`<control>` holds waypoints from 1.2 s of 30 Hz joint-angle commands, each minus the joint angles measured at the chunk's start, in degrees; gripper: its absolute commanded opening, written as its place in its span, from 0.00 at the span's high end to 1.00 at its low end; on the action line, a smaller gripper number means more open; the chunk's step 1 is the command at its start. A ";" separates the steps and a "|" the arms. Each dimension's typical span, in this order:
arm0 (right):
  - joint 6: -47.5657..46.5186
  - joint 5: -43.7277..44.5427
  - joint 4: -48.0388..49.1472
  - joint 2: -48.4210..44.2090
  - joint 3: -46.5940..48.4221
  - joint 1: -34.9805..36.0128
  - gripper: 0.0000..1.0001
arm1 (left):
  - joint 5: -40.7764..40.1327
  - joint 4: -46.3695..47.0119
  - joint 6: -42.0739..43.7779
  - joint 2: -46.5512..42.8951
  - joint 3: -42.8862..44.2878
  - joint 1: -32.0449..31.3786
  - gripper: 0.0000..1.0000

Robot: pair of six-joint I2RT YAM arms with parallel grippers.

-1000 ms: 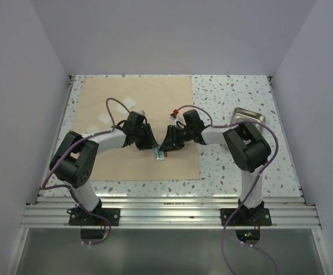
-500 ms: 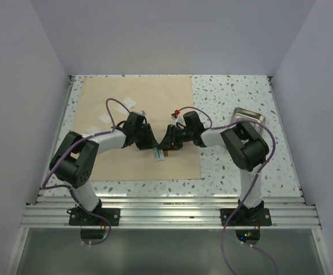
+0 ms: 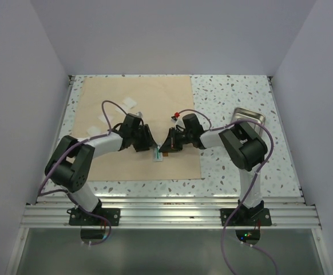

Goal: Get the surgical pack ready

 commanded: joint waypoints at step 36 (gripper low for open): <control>-29.94 89.23 -68.75 -5.98 32.21 -25.46 1.00 | 4.44 -2.83 9.46 -25.98 -10.65 7.17 0.30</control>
